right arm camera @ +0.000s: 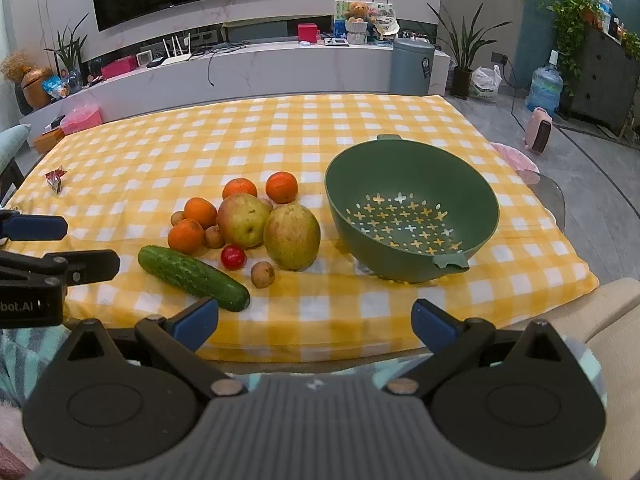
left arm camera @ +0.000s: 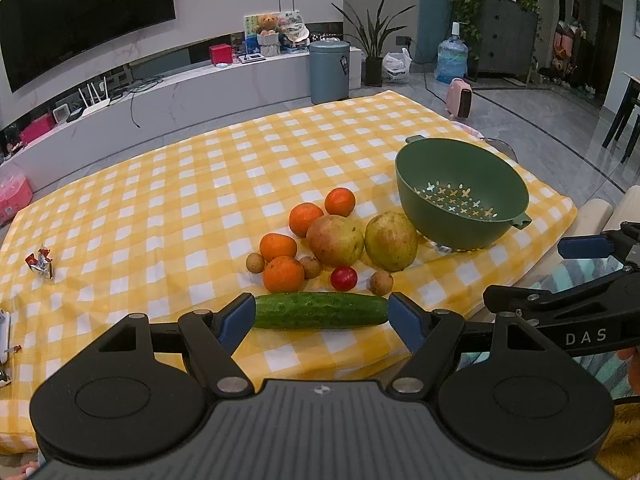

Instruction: Organize fruits

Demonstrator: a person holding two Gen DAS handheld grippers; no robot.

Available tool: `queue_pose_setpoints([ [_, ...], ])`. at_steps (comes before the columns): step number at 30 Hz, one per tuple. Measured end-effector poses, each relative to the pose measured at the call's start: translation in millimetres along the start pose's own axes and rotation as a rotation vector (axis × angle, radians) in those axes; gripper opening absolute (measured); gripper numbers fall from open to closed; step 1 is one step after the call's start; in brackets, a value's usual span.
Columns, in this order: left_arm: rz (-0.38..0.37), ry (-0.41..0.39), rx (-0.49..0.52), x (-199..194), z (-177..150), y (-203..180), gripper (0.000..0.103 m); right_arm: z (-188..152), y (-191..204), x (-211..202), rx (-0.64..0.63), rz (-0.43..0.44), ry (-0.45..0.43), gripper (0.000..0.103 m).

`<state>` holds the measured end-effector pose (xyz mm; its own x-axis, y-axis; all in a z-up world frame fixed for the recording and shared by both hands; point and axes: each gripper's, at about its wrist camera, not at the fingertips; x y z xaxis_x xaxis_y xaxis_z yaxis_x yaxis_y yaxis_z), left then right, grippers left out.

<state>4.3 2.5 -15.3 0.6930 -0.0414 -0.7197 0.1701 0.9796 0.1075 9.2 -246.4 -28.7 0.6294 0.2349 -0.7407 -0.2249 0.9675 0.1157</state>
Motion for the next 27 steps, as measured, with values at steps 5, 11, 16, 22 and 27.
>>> queue_pose_setpoints([
  [5, -0.002, 0.004, -0.001, 1.1, 0.5, 0.2, 0.088, -0.1, 1.6, 1.5, -0.004, -0.001, 0.008, 0.099],
  [11, -0.005, 0.014, 0.000, 3.3, 0.1, 0.5, 0.088, 0.2, 1.4, 2.1, 0.002, -0.007, 0.017, 0.099],
  [16, -0.007, 0.019, 0.003, 3.9, 0.0, 0.2, 0.088, 0.1, 1.9, 3.0, 0.006, -0.005, 0.022, 0.099],
  [22, -0.007, 0.020, 0.004, 4.0, -0.2, 0.1, 0.088, 0.2, 2.3, 5.0, 0.005, -0.009, 0.030, 0.099],
  [27, -0.007, 0.020, 0.005, 4.4, -0.3, -0.6, 0.088, -0.3, 3.1, 5.3, 0.002, -0.009, 0.035, 0.099],
])
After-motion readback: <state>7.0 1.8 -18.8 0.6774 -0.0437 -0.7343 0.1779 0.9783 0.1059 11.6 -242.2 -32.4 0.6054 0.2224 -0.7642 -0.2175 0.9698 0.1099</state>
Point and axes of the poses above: each gripper's, at about its wrist camera, not at the fingertips, and x roughly the way its jaws point, y to its left, z to its top, and after that the axes turned 6 degrees about x, right-handed
